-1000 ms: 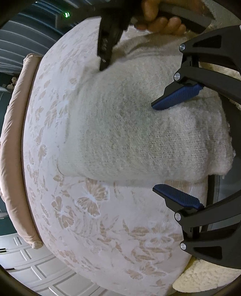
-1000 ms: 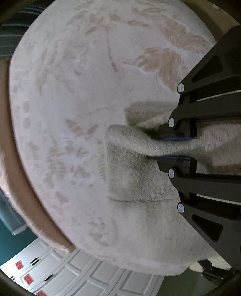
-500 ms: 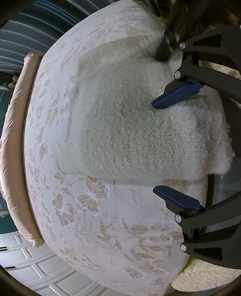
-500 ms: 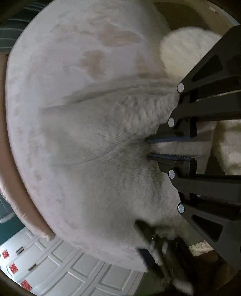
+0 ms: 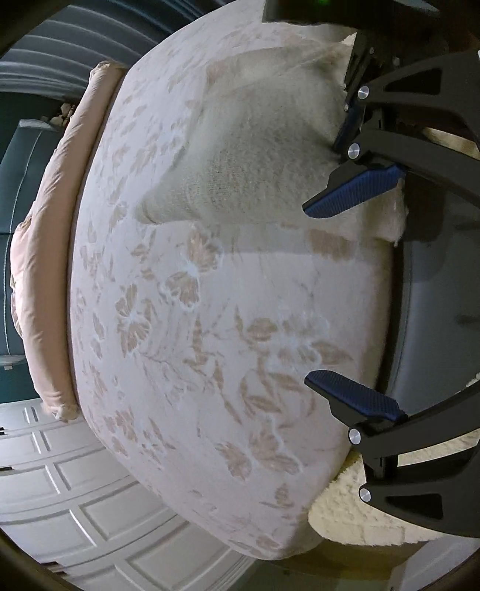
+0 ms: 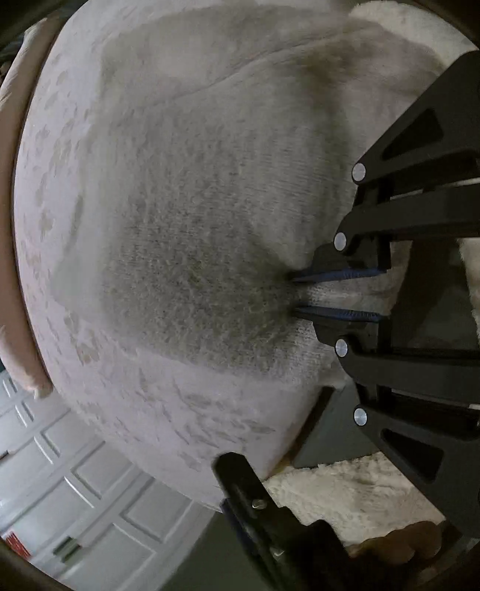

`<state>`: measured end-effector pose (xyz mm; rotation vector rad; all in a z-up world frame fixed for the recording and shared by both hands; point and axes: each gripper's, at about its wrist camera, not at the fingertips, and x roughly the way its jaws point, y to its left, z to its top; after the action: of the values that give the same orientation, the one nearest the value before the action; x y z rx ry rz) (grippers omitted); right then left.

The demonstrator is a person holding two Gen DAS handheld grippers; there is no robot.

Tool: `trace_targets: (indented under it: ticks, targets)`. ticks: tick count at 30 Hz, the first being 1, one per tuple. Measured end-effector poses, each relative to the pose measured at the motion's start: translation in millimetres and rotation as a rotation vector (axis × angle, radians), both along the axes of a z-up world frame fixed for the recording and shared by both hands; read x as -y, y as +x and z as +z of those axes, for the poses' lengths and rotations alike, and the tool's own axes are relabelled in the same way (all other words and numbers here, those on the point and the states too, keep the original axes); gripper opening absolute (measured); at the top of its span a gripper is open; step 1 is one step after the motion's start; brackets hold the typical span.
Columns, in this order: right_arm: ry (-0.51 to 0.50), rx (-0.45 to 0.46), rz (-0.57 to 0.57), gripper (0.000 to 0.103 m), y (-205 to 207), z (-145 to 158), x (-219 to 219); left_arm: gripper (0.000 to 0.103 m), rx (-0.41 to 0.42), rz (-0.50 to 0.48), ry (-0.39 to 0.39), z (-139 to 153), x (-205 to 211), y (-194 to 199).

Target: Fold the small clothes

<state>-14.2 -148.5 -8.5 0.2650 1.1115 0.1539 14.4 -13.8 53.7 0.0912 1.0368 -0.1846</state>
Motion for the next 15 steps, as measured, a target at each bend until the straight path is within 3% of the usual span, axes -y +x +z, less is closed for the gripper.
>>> trace_targets:
  ticks: [5,8,10,15]
  targets:
    - [0.033,0.062,-0.060,0.013,-16.5,37.5,18.7,0.083,0.004,-0.033,-0.019,2.9,5.0,-8.2]
    - [-0.002,-0.044,-0.039,0.009,-11.7,-1.7,21.6,0.083,0.001,-0.064,-0.021,1.0,15.9,-10.4]
    - [0.039,-0.069,-0.054,0.008,-13.5,-14.4,25.0,0.083,-0.001,-0.086,-0.015,0.3,24.4,-12.0]
    - [0.059,0.063,-0.187,0.013,-36.3,36.5,56.1,0.083,0.003,-0.113,-0.013,0.9,37.4,-12.1]
